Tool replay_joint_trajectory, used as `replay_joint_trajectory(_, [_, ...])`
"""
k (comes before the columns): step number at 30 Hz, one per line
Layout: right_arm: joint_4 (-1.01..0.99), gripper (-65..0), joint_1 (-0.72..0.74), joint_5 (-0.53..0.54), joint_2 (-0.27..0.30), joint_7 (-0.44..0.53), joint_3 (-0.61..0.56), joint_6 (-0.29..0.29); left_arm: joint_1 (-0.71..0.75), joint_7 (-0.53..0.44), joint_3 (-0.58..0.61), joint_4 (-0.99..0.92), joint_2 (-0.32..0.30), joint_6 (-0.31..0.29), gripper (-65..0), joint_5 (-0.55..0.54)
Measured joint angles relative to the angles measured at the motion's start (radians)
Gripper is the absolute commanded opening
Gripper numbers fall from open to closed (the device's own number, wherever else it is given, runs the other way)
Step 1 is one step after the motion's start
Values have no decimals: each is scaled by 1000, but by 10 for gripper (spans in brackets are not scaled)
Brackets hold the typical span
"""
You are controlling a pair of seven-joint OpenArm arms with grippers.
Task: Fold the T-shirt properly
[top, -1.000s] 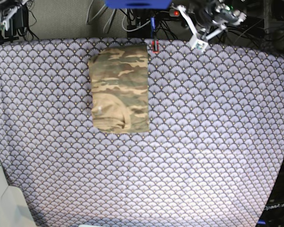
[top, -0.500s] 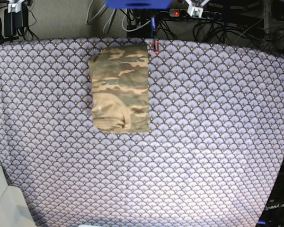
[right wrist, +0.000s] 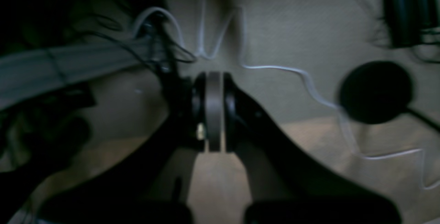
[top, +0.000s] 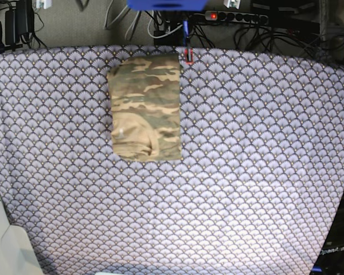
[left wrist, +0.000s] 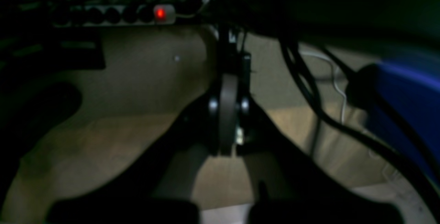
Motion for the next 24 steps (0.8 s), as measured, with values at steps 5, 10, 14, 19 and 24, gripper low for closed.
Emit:
replay_joint_trajectory(5, [-8, -650, 13, -6, -12, -3, -94, 1, -152, -113, -1, -302, -7, -35, -650, 0])
replay_joint_trajectory(10, [-71, -650, 24, 0, -32, -2, -185, -110, -265, -233, -8, -561, -10, -191, -650, -3])
replay_joint_trajectory(14, [-155, -650, 69, -7, -36, -6, -231, -294, -312, -286, -4, -591, -3, -214, -650, -1])
replay_joint_trajectory(19, [-184, -650, 104, -4, -35, 2, -293, -500, -360, -248, -1, -587, -10, -209, -650, 2])
replay_joint_trajectory(24, [-187, -650, 98, -3, -30, 0, -350, -695, -400, -183, -1, -588, -21, -210, -650, 6])
